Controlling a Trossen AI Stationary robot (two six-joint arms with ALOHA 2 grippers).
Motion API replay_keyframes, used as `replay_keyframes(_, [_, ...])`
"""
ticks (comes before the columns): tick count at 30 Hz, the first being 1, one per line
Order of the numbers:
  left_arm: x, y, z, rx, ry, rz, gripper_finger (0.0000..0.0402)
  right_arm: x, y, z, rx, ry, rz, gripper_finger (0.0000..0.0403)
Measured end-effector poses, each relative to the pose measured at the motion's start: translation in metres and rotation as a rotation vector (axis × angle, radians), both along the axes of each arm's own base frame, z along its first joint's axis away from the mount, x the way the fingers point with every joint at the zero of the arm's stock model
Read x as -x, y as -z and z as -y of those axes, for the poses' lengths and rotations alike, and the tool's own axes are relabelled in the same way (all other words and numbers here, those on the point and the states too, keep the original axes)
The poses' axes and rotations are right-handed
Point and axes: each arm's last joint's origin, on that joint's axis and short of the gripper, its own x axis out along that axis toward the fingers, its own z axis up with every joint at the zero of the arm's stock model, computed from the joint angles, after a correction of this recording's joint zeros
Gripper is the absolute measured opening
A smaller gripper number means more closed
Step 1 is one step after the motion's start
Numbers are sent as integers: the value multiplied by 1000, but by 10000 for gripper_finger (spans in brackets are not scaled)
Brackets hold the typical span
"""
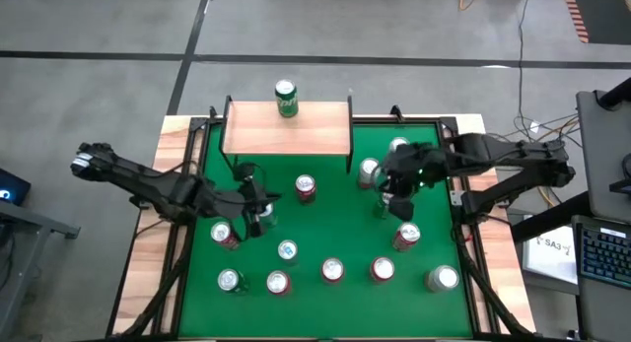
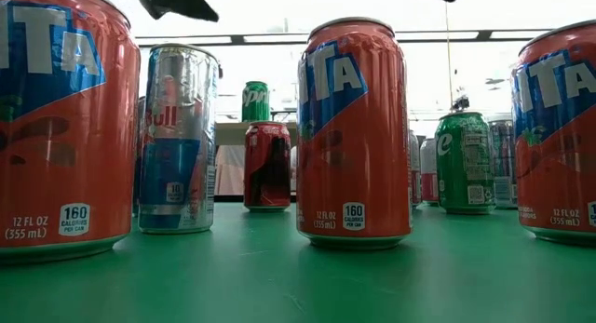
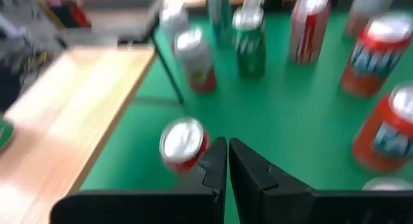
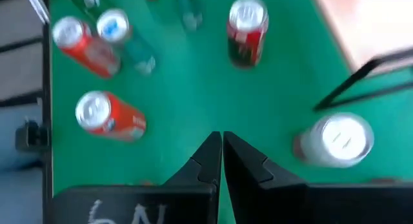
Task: Place canned beverage on shelf
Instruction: Put the blue can on the shelf
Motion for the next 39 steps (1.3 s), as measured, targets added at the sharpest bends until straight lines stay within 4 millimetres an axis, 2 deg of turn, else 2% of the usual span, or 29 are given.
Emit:
replay_keyframes(4, [-3,-3,1,-4,-22,-101,1,-1,24,-15,38,-32,-59,9])
replay_keyframes(9, [-5,-4,4,15,13,-156,1,-9,57,-32,97,-32,-24,9])
replay_keyframes(18, [0,-9,2,31,5,-139,4,-32,95,-49,227,-76,301,9])
replay_keyframes(24, [3,-7,1,134,-67,-134,4,-37,105,-47,263,-86,419,9])
replay_keyframes(29, [5,-4,4,395,-165,-131,4,-38,105,-45,257,-73,421,9])
replay_keyframes(32, [7,-2,5,491,-179,-166,7,-38,105,-46,255,-75,422,9])
replay_keyframes(39, [22,8,2,568,-299,-330,34,-38,105,-46,264,-81,422,9])
